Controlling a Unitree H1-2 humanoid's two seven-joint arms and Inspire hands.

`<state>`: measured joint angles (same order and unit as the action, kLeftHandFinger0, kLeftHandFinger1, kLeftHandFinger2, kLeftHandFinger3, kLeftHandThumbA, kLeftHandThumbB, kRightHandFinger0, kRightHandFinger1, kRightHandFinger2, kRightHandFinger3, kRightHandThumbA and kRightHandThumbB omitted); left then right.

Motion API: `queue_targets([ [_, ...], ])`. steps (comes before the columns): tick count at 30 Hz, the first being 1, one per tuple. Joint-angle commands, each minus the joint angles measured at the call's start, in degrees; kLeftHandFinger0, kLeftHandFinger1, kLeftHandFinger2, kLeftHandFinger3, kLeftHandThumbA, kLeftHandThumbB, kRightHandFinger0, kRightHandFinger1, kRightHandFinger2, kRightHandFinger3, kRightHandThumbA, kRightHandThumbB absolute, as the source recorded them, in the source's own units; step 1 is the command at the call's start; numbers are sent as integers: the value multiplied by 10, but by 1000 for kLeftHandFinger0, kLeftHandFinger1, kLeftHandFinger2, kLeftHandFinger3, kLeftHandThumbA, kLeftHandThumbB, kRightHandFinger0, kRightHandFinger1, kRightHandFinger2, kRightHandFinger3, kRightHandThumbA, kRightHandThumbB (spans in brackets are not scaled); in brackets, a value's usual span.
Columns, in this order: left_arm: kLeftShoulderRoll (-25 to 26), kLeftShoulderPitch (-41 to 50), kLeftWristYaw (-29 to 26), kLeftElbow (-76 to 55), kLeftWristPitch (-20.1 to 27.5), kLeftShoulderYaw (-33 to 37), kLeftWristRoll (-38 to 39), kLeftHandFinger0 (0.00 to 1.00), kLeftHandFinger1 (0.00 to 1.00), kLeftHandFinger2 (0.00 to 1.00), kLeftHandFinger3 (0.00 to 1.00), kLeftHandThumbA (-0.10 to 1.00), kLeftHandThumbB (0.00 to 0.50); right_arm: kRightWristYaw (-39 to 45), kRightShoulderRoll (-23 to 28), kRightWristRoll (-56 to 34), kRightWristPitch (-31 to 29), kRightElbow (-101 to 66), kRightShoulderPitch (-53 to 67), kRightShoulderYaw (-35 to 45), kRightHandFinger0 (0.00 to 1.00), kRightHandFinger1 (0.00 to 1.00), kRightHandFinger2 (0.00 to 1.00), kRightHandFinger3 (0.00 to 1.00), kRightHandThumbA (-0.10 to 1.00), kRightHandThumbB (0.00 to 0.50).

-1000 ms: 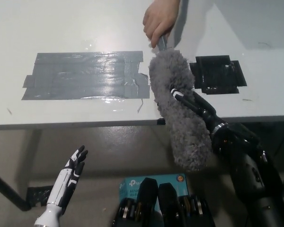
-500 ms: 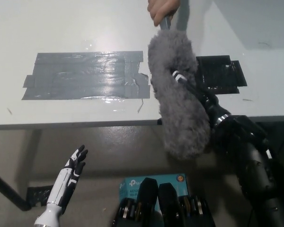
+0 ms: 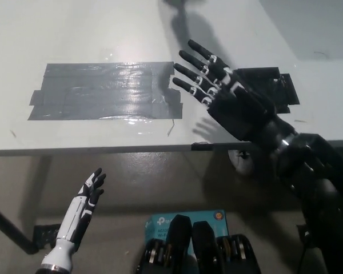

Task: A grey duster is kept infront of the robot in the middle of the table and the robot extends its right arm to grab the duster, picks it up and hands it to a person

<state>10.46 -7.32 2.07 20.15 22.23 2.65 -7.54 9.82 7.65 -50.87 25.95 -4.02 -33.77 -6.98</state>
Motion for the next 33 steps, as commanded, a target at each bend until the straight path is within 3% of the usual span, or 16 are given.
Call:
queue_targets([
  [1,12,-9,4,-10,16,-5,4,966,1000,1000,1000,1000,262,20,25,72,-39,-102,38,8,1000,1000,1000,1000,985,500],
  [4,11,-10,2,-5,18,-6,6,971,1000,1000,1000,1000,259,24,34,123,-83,-148,97,13,1000,1000,1000,1000,1000,466],
  [9,13,-1,-2,-6,19,-8,3,983,1000,1000,1000,1000,261,16,35,200,-133,-172,174,11,1000,1000,1000,1000,1000,466],
  [13,12,7,-3,-2,22,-7,2,999,1000,1000,1000,1000,271,2,23,254,-186,-141,229,20,1000,1000,1000,1000,1000,427],
  [14,11,9,-4,0,25,-6,0,1000,1000,1000,1000,1000,276,2,16,258,-205,-124,247,26,1000,1000,1000,1000,1000,398],
  [18,12,12,-16,3,36,-4,-19,1000,1000,1000,1000,1000,278,-5,5,299,-257,-74,275,31,1000,1000,1000,1000,1000,381],
  [19,13,13,-18,4,39,-4,-23,1000,1000,1000,1000,1000,276,-6,5,310,-269,-64,278,30,1000,1000,1000,1000,1000,352],
  [20,14,15,-25,5,44,-1,-36,1000,1000,1000,1000,1000,273,-13,9,352,-313,-21,281,26,1000,1000,1000,1000,1000,342],
  [25,13,24,-32,0,47,1,-46,1000,1000,1000,1000,1000,295,-40,16,424,-364,66,277,14,1000,1000,1000,1000,1000,393],
  [29,10,22,-26,-4,43,-3,-38,1000,1000,1000,1000,1000,338,-49,29,468,-382,89,269,3,1000,1000,1000,1000,1000,286],
  [31,10,22,-27,-4,41,-4,-39,1000,1000,1000,1000,1000,346,-50,29,476,-387,93,267,2,1000,1000,1000,1000,1000,294],
  [32,9,22,-28,-6,38,-5,-39,1000,1000,1000,1000,1000,352,-52,30,484,-389,97,264,0,1000,1000,1000,1000,1000,341],
  [33,9,22,-28,-7,37,-5,-40,1000,1000,1000,1000,1000,352,-52,30,487,-391,100,263,-1,1000,1000,1000,1000,1000,345],
])
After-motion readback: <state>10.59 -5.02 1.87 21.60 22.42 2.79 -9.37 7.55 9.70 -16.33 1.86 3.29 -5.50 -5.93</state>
